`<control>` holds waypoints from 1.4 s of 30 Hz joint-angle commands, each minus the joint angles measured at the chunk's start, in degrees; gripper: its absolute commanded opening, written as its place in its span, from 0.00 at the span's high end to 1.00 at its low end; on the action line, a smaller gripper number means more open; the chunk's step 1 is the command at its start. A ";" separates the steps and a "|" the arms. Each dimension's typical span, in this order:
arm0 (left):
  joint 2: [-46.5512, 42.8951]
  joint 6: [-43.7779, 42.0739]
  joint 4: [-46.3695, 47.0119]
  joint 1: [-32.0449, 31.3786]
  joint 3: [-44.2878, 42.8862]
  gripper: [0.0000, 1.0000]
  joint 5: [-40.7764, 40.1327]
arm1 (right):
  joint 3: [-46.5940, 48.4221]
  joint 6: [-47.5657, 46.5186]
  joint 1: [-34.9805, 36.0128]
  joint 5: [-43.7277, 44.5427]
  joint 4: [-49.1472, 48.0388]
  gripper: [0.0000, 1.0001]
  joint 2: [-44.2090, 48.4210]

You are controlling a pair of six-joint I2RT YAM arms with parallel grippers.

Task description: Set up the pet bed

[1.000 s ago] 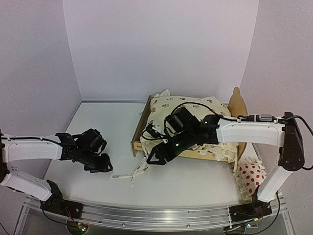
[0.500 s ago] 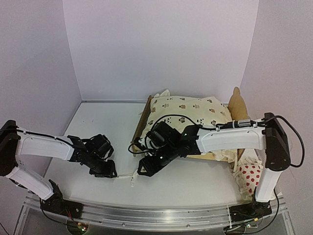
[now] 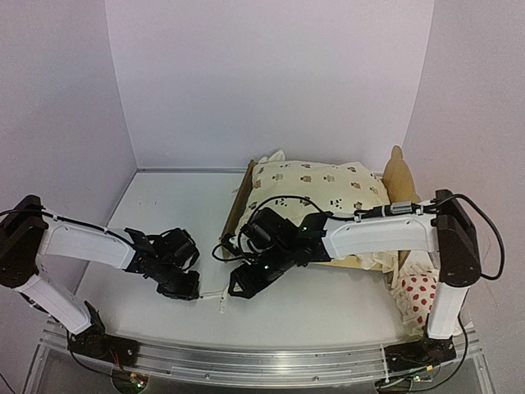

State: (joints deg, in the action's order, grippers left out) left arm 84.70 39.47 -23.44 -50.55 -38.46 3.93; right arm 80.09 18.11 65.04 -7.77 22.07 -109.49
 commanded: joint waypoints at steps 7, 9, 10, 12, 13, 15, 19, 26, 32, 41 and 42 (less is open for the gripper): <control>2.23 1.89 -0.77 -2.76 -1.87 1.00 -3.33 | -0.27 1.24 0.43 -1.41 -1.18 0.39 -0.15; 1.79 2.36 -0.50 -2.99 -1.84 1.00 -5.14 | -0.64 1.91 0.77 -1.62 -2.10 0.40 -0.32; 1.33 2.57 -0.42 -3.06 -1.89 1.00 -6.06 | -0.73 2.12 1.11 -1.61 -2.44 0.40 -0.50; 0.10 2.73 -0.23 -3.08 -1.99 1.00 -7.48 | -0.60 2.40 1.92 -0.92 -3.07 0.40 -1.01; -0.48 2.74 -0.15 -3.06 -2.18 1.00 -8.57 | -0.52 2.53 2.53 -0.18 -3.42 0.40 -1.38; -1.11 2.58 0.06 -3.06 -2.79 1.00 -10.23 | -0.42 3.18 3.50 2.30 -4.31 0.40 -2.11; -1.60 2.02 1.45 -3.02 -3.64 1.00 -12.06 | -0.95 5.68 4.86 7.20 -7.43 0.41 -3.98; -1.64 0.39 5.20 -2.98 -3.14 1.00 -11.96 | -2.28 9.54 6.83 13.62 -16.06 0.42 -7.92; -2.23 0.47 6.73 -2.98 -1.00 1.00 -11.01 | -1.65 13.11 8.72 23.08 -19.44 0.42 -11.64; -5.70 0.34 8.39 -2.98 3.12 1.00 -9.57 | -0.90 16.41 11.06 34.86 -21.53 0.41 -15.94; -5.90 0.34 8.68 -2.98 3.47 1.00 -9.38 | -0.61 16.43 11.39 35.99 -21.54 0.41 -16.40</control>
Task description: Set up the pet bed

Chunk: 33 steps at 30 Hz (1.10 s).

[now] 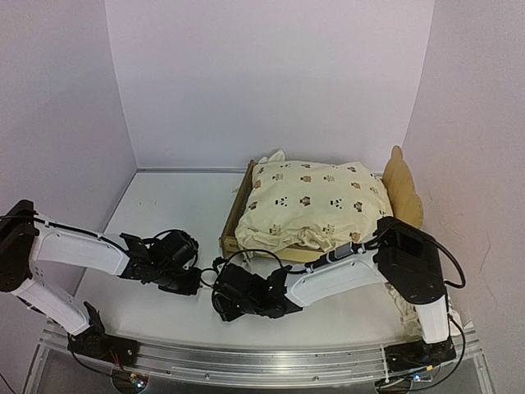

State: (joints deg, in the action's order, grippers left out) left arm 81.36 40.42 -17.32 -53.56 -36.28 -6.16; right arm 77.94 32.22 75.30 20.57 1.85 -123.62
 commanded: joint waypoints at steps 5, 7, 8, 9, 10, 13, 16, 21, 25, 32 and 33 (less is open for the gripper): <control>-3.74 -0.67 3.75 0.04 2.99 1.00 1.31 | 2.58 3.03 3.10 12.33 -1.33 0.42 -4.85; -3.91 -0.61 3.89 0.04 3.18 1.00 1.28 | 2.73 2.97 4.24 14.23 -1.26 0.42 -5.54; -3.98 -0.59 3.97 0.04 3.29 1.00 1.28 | 2.90 2.58 4.74 15.14 -1.27 0.42 -5.86; -4.02 -0.54 4.12 0.04 3.43 1.00 1.37 | 3.18 1.97 5.34 16.07 -1.30 0.43 -6.28; -4.12 -0.47 4.30 0.04 3.59 1.00 1.45 | 3.59 1.38 5.75 16.71 -1.31 0.44 -6.85; -4.46 -0.25 4.85 0.04 4.04 1.00 1.62 | 4.27 0.75 6.55 18.20 -1.29 0.47 -8.15; -4.65 -0.26 5.14 0.04 4.39 1.00 1.82 | 3.77 1.41 6.67 19.29 -1.29 0.55 -9.02; -4.81 -0.21 5.36 0.07 4.58 1.00 1.94 | 2.35 1.41 6.62 20.19 -1.31 0.87 -9.34; -4.85 -0.29 5.28 0.04 4.26 1.00 1.20 | 0.07 0.71 6.81 19.77 -1.29 1.00 -7.85; -2.08 -1.43 4.73 0.04 0.94 1.00 -2.23 | -7.26 -2.45 7.15 14.76 -5.48 1.00 -1.99; -1.52 -1.89 4.78 0.12 0.36 1.00 -2.91 | -7.81 -2.86 7.16 14.22 -5.67 1.00 -1.32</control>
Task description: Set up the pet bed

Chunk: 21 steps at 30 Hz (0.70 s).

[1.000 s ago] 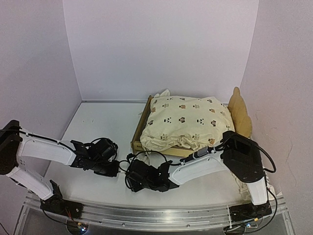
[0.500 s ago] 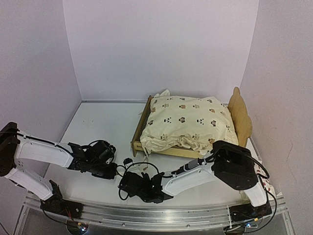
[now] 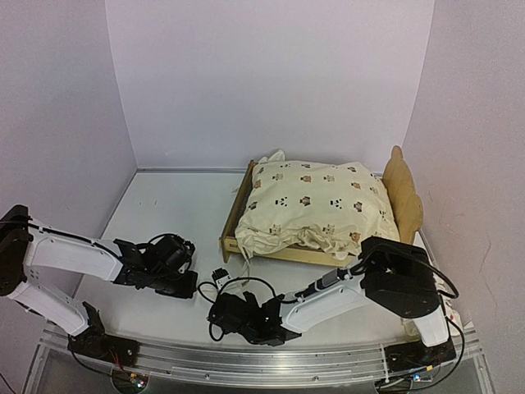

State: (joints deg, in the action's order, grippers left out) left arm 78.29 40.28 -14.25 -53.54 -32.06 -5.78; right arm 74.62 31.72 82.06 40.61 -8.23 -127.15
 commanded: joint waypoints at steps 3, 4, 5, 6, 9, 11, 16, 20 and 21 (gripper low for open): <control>3.56 -3.07 1.60 0.77 -6.06 1.00 -4.48 | -5.47 -3.33 0.38 -7.27 4.27 1.00 3.53; 4.17 -3.57 1.64 1.29 -6.79 1.00 -4.47 | -5.72 -3.40 0.38 -7.51 4.20 1.00 3.80; 4.66 -4.15 1.58 1.90 -7.62 1.00 -4.39 | -5.96 -3.44 0.38 -7.64 4.19 1.00 4.10; 5.13 -4.69 1.53 2.42 -8.39 1.00 -4.32 | -6.17 -3.45 0.38 -7.76 4.16 1.00 4.34; 5.57 -5.73 1.22 3.21 -10.05 1.00 -4.30 | -6.72 -3.41 0.38 -8.05 4.12 1.00 4.74; 5.21 -6.02 0.86 3.55 -10.60 1.00 -4.45 | -7.22 -3.29 0.38 -8.22 4.10 1.00 4.89; 4.19 -6.54 0.96 3.85 -10.16 1.00 -4.10 | -7.77 -3.47 0.36 -9.05 3.92 1.00 5.06; 3.49 -6.42 1.83 3.79 -9.19 1.00 -3.26 | -8.33 -6.08 0.27 -11.15 4.09 0.82 7.49; 3.27 -6.36 2.08 3.79 -8.99 1.00 -3.08 | -8.59 -6.94 0.19 -11.79 4.31 0.75 8.53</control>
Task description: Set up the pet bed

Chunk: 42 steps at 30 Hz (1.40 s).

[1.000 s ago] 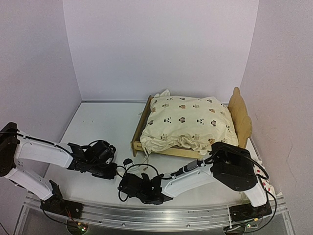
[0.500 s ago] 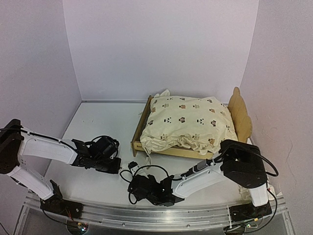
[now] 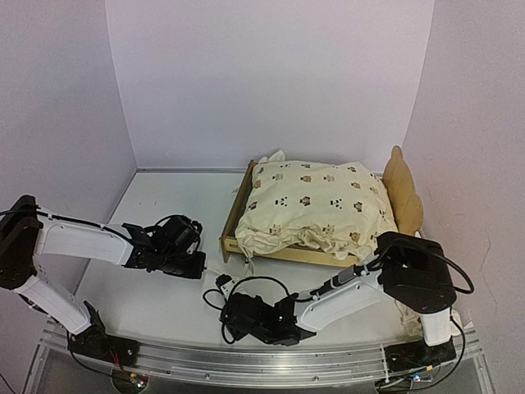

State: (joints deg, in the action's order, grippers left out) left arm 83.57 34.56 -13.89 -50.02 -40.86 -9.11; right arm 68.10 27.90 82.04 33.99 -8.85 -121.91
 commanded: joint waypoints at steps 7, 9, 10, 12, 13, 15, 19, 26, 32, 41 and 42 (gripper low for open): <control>-2.63 -1.43 2.67 0.27 -0.35 1.00 1.37 | -5.58 -7.02 -1.70 -6.87 8.76 0.41 13.00; -2.65 -1.67 2.64 0.27 -0.63 1.00 1.43 | -7.36 -7.16 -2.70 -5.93 8.76 0.40 15.81; -2.73 -1.86 2.69 0.29 -0.74 1.00 1.56 | -8.57 -7.17 -3.33 -5.23 8.76 0.39 17.23; -2.92 -2.15 2.79 0.27 -0.99 1.00 1.82 | -10.28 -7.16 -4.52 -4.29 8.70 0.39 19.29; -3.07 -2.34 2.91 0.27 -1.08 1.00 1.96 | -11.12 -7.05 -5.41 -3.78 8.52 0.39 20.29; -3.30 -2.91 3.31 0.27 -1.22 1.00 2.62 | -12.13 -6.72 -6.79 -3.03 7.97 0.39 21.37; -3.56 -3.84 4.76 0.27 -1.54 1.00 3.97 | -13.12 -6.56 -9.35 -3.04 5.35 0.39 22.03; -2.44 -4.47 5.82 0.20 -2.95 1.00 6.46 | -12.04 -7.67 -13.27 -7.16 -1.84 0.41 18.67; -1.87 -4.57 6.15 0.19 -3.86 1.00 8.14 | -9.33 -10.81 -14.36 -7.51 -6.00 0.47 14.57; -0.60 -4.76 6.22 0.19 -4.55 1.00 8.93 | -6.49 -15.74 -15.24 -4.55 -11.25 0.52 9.99; -0.57 -4.77 6.31 0.19 -4.57 1.00 8.92 | -6.30 -16.29 -15.22 -3.92 -11.84 0.54 9.52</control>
State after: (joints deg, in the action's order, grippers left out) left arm 82.53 30.97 -9.26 -50.02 -43.11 -1.00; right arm 59.08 14.97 67.28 27.49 -15.92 -110.83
